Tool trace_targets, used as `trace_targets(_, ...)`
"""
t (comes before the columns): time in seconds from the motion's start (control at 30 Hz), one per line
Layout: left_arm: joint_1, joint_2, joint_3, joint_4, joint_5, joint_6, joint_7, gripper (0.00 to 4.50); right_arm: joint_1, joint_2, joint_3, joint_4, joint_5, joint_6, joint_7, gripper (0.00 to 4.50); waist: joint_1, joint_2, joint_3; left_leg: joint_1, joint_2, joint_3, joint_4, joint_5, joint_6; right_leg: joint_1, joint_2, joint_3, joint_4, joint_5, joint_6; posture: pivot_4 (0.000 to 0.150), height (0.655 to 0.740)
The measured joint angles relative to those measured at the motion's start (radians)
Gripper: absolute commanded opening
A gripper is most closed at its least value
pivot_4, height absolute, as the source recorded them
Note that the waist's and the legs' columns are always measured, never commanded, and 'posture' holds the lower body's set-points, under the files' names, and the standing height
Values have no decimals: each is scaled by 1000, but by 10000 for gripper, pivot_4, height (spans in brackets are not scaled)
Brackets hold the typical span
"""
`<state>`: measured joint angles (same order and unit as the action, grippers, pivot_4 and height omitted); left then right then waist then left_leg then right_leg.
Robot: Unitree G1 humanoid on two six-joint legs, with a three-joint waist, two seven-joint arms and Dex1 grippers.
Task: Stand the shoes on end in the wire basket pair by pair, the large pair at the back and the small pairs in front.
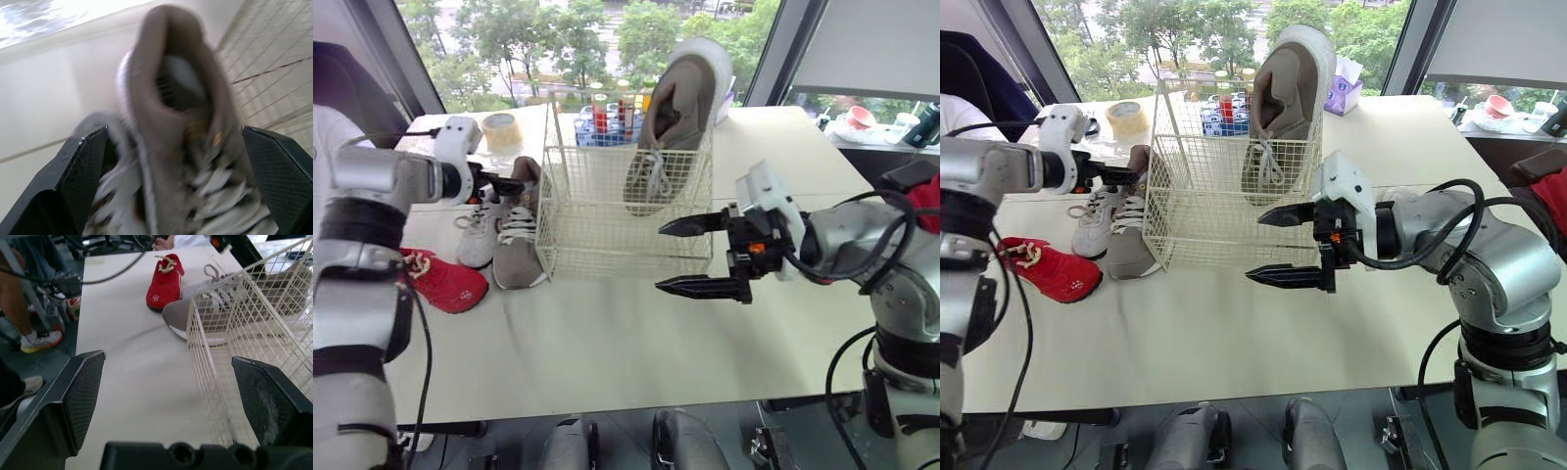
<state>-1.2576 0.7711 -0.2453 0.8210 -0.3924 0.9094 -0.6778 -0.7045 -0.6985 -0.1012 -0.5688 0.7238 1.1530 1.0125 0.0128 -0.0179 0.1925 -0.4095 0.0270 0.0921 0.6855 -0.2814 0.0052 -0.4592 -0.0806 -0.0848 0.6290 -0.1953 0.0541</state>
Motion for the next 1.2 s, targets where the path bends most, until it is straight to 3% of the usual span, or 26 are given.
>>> trace_targets(0.13,-47,-68,-18,134,113,-78,-63,45000,13,5,-7,-7,31,1,-82,44487,-3,0,0,0,0,0,0,0,1,-1,0,0,0,0,0,1500,7400)
trace_targets(0.17,-56,-82,-17,174,138,-86,-69,42387,14,5,-8,-8,39,0,-100,44971,-3,0,0,0,0,0,0,-1,1,0,0,0,0,0,0,1500,7400)
trace_targets(0.23,-65,-116,-3,247,167,-93,-70,36585,15,7,-8,-8,50,-3,-131,45000,-2,0,0,0,0,0,0,-1,1,0,0,0,0,0,0,1500,7400)
trace_targets(0.43,-95,-157,88,351,215,-113,-25,9353,17,8,-3,-6,66,-27,-189,45000,1,-1,-1,0,0,-4,1,-1,3,1,-1,0,0,0,0,1500,7400)
trace_targets(0.5,-95,-164,112,356,229,-114,-19,4778,17,7,-2,-4,67,-38,-199,45000,2,-2,-1,0,0,-4,1,-1,3,2,-1,0,0,0,0,1500,7400)
trace_targets(0.73,-94,-161,255,373,215,-86,51,4778,17,-12,-6,6,97,-47,-216,45000,1,-2,0,0,0,-5,1,-1,3,1,-1,0,1,0,0,1500,7400)
trace_targets(0.9,-150,-88,457,373,142,-58,215,4778,-49,-27,-131,54,267,6,-252,45000,-2,-11,5,-4,3,-6,2,-1,2,-3,-1,-2,1,0,0,1500,7400)
trace_targets(1.1,-314,-8,584,155,86,-88,291,4778,-86,-37,-186,105,393,26,-326,45000,2,-12,5,-8,1,-6,2,-1,2,-3,-4,-3,-1,0,1,1500,7400)
trace_targets(1.2,-311,-9,560,54,76,-89,232,4778,-88,-37,-177,112,410,23,-347,45000,0,-11,4,-5,-1,-4,2,-3,5,-1,-6,-3,0,-1,3,1500,7400)
